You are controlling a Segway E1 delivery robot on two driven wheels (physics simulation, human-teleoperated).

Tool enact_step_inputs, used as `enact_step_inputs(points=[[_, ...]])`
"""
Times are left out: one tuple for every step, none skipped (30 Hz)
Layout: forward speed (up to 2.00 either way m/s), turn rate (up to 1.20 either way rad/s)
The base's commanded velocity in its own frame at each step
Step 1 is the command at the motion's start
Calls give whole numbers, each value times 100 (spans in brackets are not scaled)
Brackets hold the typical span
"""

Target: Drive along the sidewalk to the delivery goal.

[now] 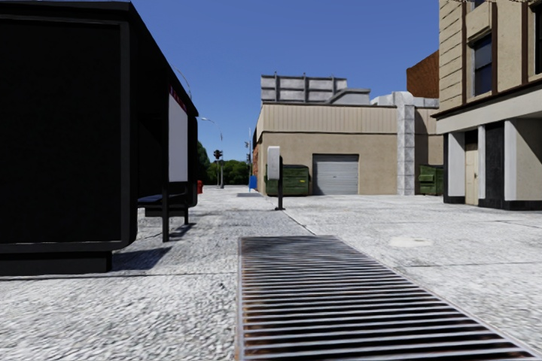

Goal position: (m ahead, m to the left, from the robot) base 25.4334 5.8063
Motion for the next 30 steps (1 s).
enact_step_inputs(points=[[200,30],[200,30],[200,30],[200,31],[200,31],[200,32],[200,32],[200,32],[200,32],[200,32],[200,32],[200,32],[200,32],[200,32],[200,32],[200,32],[200,32],[200,32],[200,32],[200,32],[200,32],[200,32],[200,32],[200,0],[200,0],[200,0],[200,0],[200,0],[200,0],[200,0]])
